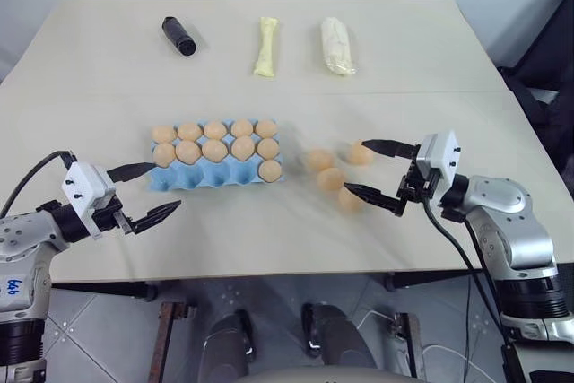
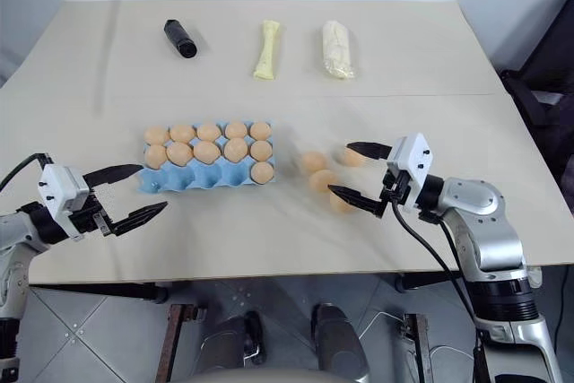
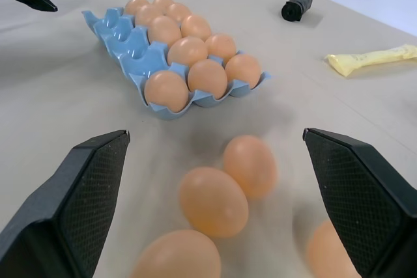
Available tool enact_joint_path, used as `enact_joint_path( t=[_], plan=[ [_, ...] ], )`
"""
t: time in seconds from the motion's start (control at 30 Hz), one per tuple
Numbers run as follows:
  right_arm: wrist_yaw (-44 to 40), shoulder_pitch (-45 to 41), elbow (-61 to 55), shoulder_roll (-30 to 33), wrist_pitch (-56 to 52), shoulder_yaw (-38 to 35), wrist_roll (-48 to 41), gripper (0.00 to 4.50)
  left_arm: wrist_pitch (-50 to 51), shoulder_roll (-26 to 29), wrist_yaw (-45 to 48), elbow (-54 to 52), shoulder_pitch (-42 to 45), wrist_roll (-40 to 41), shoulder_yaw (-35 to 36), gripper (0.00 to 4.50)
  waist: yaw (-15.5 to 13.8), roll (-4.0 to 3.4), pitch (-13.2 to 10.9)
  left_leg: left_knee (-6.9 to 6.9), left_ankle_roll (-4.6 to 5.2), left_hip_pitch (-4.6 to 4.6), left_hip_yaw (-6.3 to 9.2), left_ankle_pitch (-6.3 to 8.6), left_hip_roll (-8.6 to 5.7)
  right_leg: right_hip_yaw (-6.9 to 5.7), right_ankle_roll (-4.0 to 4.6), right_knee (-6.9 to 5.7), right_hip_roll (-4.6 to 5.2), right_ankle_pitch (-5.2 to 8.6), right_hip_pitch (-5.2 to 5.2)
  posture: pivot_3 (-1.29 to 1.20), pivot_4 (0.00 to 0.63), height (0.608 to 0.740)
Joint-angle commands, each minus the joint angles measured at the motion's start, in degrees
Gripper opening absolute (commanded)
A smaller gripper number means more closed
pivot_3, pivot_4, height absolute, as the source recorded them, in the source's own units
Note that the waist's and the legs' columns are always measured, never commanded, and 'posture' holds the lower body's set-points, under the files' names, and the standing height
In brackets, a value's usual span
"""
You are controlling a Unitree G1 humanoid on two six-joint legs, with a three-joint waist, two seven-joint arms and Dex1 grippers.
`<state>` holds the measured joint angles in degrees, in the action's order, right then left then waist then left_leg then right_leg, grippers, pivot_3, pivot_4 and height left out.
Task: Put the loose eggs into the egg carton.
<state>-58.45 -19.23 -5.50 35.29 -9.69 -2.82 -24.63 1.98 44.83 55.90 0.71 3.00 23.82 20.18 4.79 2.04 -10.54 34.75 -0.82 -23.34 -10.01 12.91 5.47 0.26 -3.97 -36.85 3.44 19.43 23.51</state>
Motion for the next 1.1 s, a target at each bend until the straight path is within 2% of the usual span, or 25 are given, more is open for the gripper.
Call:
enact_joint_path(
  t=[0.03, 0.2, 0.33, 0.5, 0.77, 1.03, 1.1],
  plan=[
    [0.25, -0.43, -1.05, -0.16, 1.21, -1.18, -0.49, 4.5, -0.43, -0.03, -0.01, -2.82, -0.88, 0.18, 0.27, 4.39, 0.03, 0.0, 0.0, 0.01, 0.0, 0.0, 0.0, 0.0, 0.0, 0.01, 0.0, -0.01, 0.0, 0.0, 0.0, 0.0, 0.15, 0.74],
    [1.6, 1.93, -2.43, 1.82, 0.13, -4.12, -0.8, 4.5, 2.12, -1.3, 1.9, -5.81, 0.76, 3.67, -1.97, 4.39, -0.09, 0.0, 0.0, 0.17, -0.07, 0.0, 0.0, 0.06, 0.0, 0.01, -0.01, -0.11, 0.01, 0.0, -0.03, 0.0, 0.15, 0.74],
    [1.05, 7.94, -4.73, 5.4, -0.51, -7.3, -0.47, 4.5, -2.49, -1.46, 5.92, -5.82, 4.1, 0.72, -7.03, 4.39, -1.27, 0.0, 0.0, 0.25, -0.04, -0.02, 0.04, 0.08, -0.03, -0.04, -0.01, -0.09, 0.03, -0.01, -0.08, 0.0, 0.15, 0.74],
    [0.18, 12.91, -6.06, 7.27, -1.98, -5.69, 0.34, 4.5, -6.36, -2.28, 10.6, -2.63, 7.72, -1.46, -13.17, 4.39, -1.34, -0.01, 0.0, 0.32, -0.02, 0.02, -0.02, 0.11, -0.01, 0.05, -0.06, -0.1, -0.01, -0.03, -0.12, 0.0, 0.15, 0.74],
    [4.58, 9.48, -2.44, 2.65, -2.65, 0.46, 5.02, 4.5, -8.28, -1.93, 12.97, 2.02, 9.47, -1.93, -14.24, 4.39, -0.06, -0.01, 0.0, 0.4, 0.19, 0.06, -0.02, -0.04, 0.06, 0.05, -0.08, -0.24, -0.09, -0.05, -0.11, 0.0, 0.15, 0.74],
    [7.94, 4.01, 7.9, -4.32, -2.01, 4.52, 8.16, 4.5, -7.75, -1.16, 12.52, 0.16, 6.34, -1.08, -12.66, 4.39, 0.04, -0.01, 0.0, 0.41, 0.2, 0.03, -0.05, -0.06, 0.06, 0.06, -0.08, -0.27, -0.08, -0.05, -0.07, 0.0, 0.15, 0.74],
    [7.47, 3.86, 8.38, -4.77, -1.5, 4.24, 7.88, 4.11, -7.38, -1.0, 11.98, -0.53, 6.07, -1.02, -12.31, 4.5, 0.0, -0.02, 0.0, 0.42, 0.19, 0.04, -0.04, -0.06, 0.06, 0.06, -0.07, -0.31, -0.08, -0.04, -0.05, 0.0, 0.15, 0.74]
  ],
)
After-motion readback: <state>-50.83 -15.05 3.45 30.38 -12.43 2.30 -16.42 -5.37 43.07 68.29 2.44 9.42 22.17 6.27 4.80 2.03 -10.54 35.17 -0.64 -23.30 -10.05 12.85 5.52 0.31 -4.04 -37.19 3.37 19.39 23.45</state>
